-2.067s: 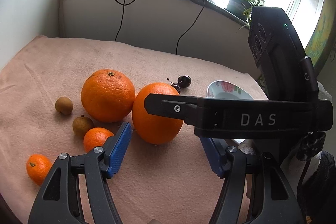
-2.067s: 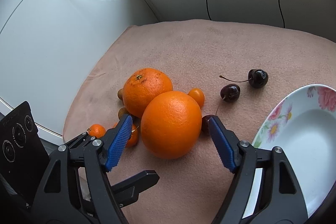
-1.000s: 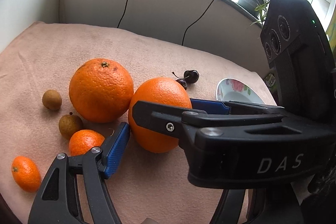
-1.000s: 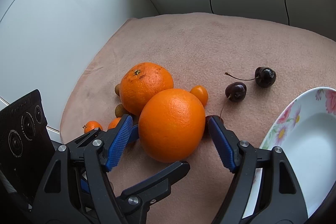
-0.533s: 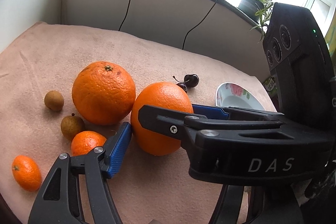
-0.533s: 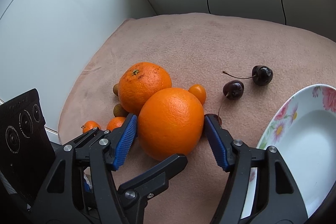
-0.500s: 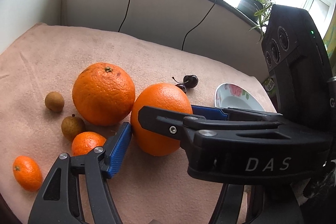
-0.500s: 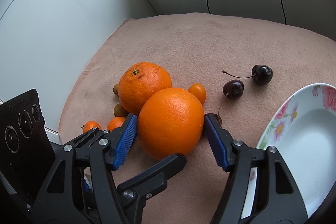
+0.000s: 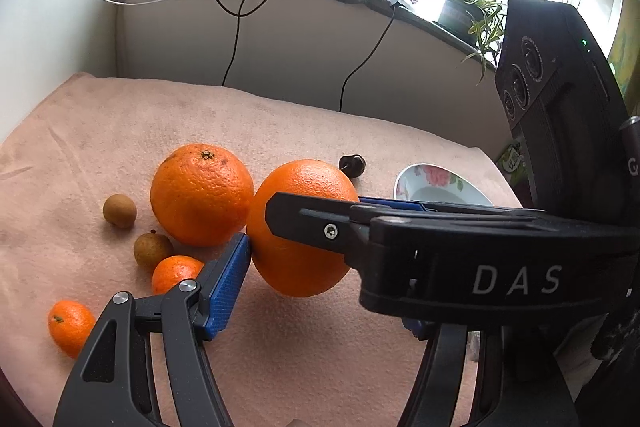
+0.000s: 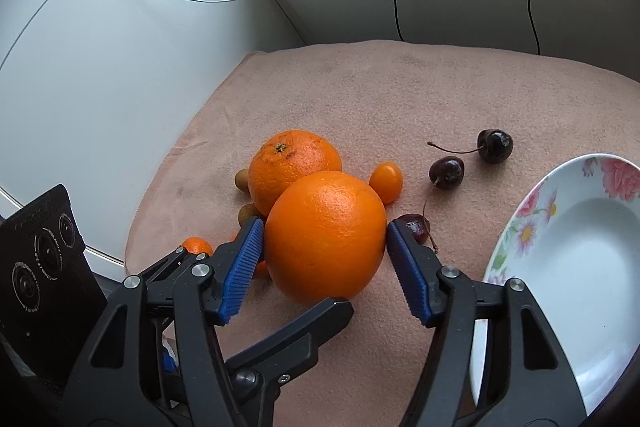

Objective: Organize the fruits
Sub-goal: 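Close the right gripper around the large smooth orange and lift, then carry the held orange over the white plate and lower it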

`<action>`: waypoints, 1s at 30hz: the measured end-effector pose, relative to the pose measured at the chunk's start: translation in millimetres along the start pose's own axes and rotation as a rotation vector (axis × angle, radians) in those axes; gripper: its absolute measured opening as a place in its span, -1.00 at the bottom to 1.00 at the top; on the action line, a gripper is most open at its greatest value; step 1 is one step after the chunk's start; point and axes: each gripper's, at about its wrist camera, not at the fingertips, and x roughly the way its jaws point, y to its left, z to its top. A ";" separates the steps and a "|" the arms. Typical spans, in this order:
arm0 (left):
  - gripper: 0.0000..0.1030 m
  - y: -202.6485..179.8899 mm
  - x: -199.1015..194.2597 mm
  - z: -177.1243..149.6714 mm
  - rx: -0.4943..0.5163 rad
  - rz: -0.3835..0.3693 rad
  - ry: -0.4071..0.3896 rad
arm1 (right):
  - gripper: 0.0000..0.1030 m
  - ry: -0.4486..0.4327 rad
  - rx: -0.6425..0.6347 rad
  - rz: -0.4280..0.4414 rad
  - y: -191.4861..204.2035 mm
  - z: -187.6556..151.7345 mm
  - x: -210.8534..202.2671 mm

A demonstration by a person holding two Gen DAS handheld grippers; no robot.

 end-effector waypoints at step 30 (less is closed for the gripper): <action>0.28 -91.3 15.0 5.9 0.162 -0.105 0.005 | 0.23 -0.116 0.126 -0.087 -59.2 -28.2 -91.6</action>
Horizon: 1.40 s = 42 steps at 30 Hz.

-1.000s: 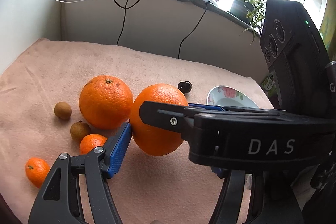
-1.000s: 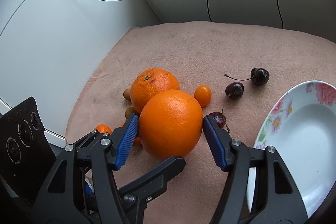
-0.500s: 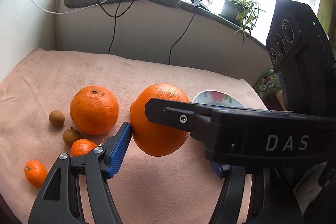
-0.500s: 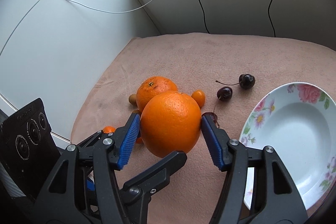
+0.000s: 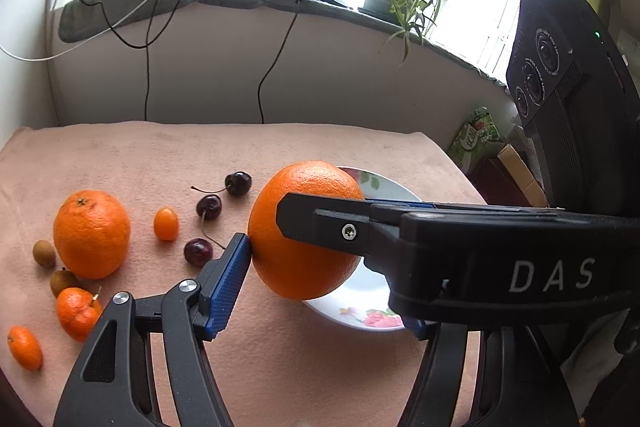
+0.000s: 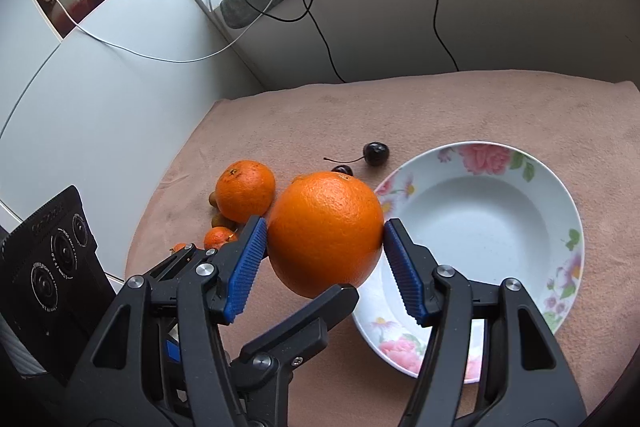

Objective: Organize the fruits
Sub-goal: 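Carry the held orange over the white plate and lower it, then open the right gripper and withdraw it from the plate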

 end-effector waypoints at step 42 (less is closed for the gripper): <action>0.32 -3.6 4.5 -16.8 0.057 0.000 0.063 | 0.47 -0.102 0.074 -0.197 -51.2 -19.5 -38.0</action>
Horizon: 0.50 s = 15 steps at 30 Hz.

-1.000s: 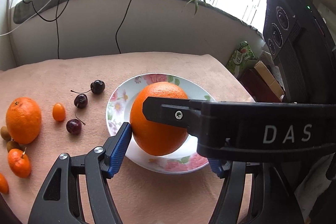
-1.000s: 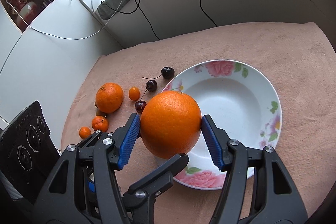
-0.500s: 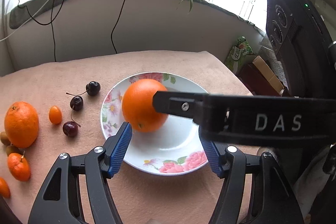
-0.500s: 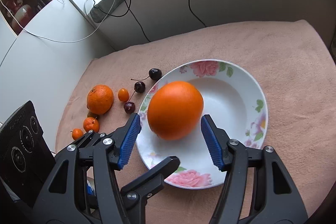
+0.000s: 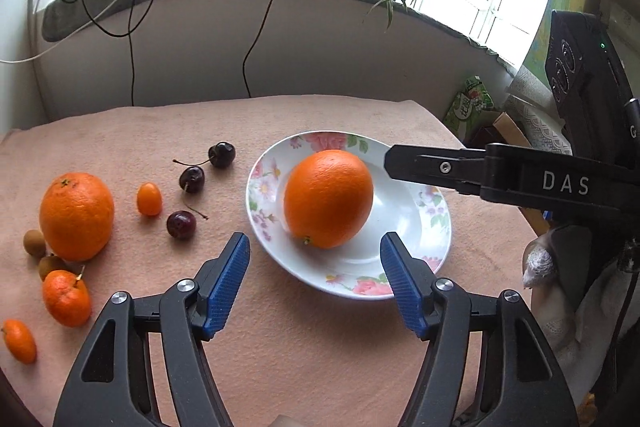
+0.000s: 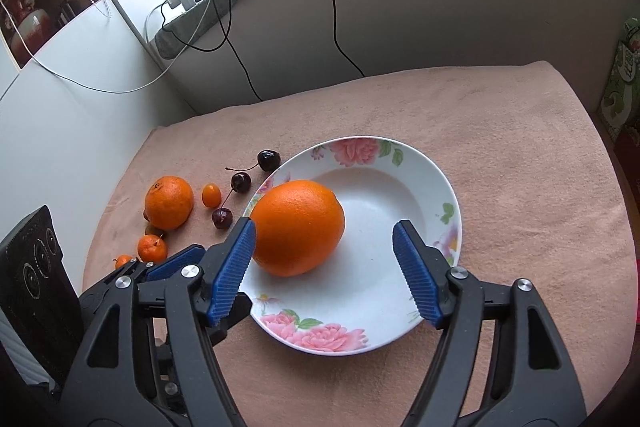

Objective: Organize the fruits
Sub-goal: 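Open the right gripper and withdraw it from the plate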

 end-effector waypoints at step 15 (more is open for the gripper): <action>0.37 63.9 -46.3 -13.2 -0.053 0.143 -0.044 | 0.60 -0.030 -0.008 0.013 12.4 -1.7 -4.1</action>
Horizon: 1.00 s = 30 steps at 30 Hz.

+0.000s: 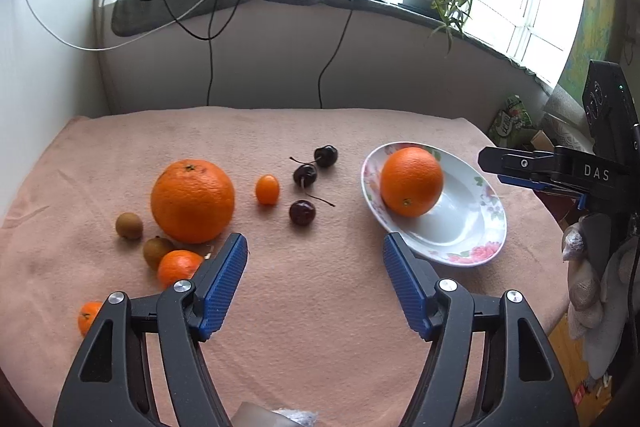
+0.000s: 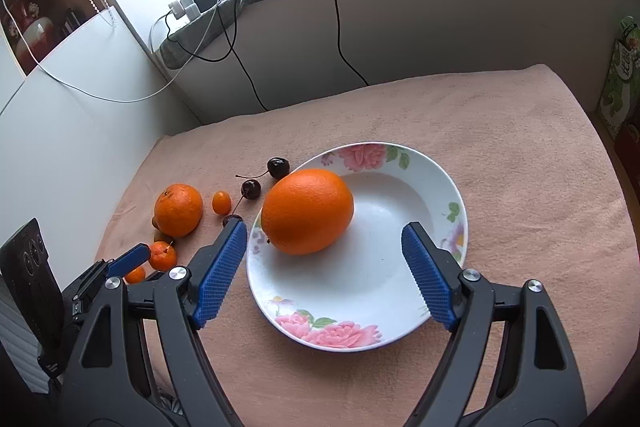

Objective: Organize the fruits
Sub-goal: 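Open the right gripper and withdraw it from the plate, then move the right tool to the large bumpy orange with stem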

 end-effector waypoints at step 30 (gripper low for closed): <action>0.02 124.7 -29.6 -11.3 -0.243 0.043 -0.024 | 0.60 0.072 -0.302 0.081 114.0 11.3 63.1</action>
